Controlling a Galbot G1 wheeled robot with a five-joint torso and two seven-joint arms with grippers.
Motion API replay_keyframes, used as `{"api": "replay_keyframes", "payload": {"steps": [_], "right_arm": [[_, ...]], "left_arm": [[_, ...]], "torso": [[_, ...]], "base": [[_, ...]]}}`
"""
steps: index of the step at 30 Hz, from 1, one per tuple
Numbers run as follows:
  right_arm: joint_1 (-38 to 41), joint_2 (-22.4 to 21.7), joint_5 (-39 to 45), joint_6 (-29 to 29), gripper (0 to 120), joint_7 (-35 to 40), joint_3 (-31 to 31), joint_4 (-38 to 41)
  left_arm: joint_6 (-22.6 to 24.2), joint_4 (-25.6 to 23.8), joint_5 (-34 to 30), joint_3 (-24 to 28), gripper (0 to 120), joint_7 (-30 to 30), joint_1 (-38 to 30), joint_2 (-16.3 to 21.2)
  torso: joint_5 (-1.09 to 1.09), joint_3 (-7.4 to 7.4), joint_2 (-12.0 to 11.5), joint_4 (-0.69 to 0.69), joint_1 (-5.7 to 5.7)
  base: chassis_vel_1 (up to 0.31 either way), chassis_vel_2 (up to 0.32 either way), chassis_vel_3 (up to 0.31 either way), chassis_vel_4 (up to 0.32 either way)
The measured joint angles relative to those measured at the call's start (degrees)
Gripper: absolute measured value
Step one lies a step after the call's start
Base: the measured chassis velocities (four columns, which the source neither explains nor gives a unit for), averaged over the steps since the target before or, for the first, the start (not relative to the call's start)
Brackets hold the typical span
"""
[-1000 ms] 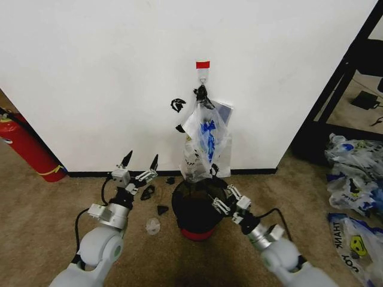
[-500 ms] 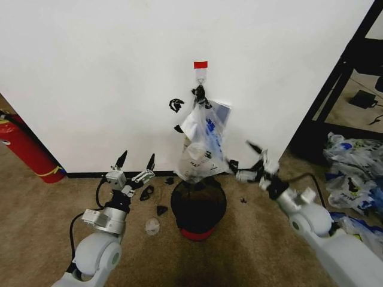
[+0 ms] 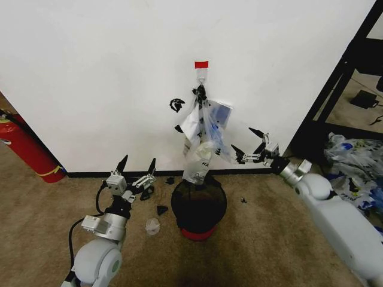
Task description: Pick up the garbage bag from the wall and place it over the trash bin.
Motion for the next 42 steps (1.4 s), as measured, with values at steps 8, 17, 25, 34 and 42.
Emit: {"api": "replay_keyframes", "payload": {"steps": [8,17,25,34,42], "right_arm": [[-7.5,2.1,-4.9,5.5,100,30.7,-0.1,13.5],[-7.1,6.7,-22.3,4.7,100,52.5,3.9,10.1],[-5.2,7.5,-30.0,3.8,100,61.2,10.3,1.9],[-6.4,7.4,-29.2,3.4,100,62.5,12.4,0.3],[-6.9,7.4,-27.9,3.9,100,62.2,12.4,0.5]], "left_arm": [[0.9,3.5,3.2,5.8,100,3.3,-9.2,-1.0],[12.5,9.2,4.7,25.7,100,-14.3,-26.0,-3.8],[14.5,18.1,7.8,33.8,100,-20.0,-33.0,-10.0],[13.3,25.9,15.7,42.0,100,-22.0,-41.1,-16.0],[18.1,33.1,16.1,44.7,96,-26.6,-47.4,-19.6]], "torso": [[0.01,-0.01,0.0,0.01,0.0],[0.01,-0.01,0.0,-0.08,0.0],[0.01,0.0,0.0,-0.06,0.0],[0.01,-0.01,0.0,-0.04,0.0],[-0.01,-0.01,0.0,-0.05,0.0]], "base": [[0.0,0.0,0.0,0.0],[0.0,0.0,0.0,0.0],[0.0,0.0,0.0,0.0],[0.0,0.0,0.0,0.0],[0.0,0.0,0.0,0.0]]}}
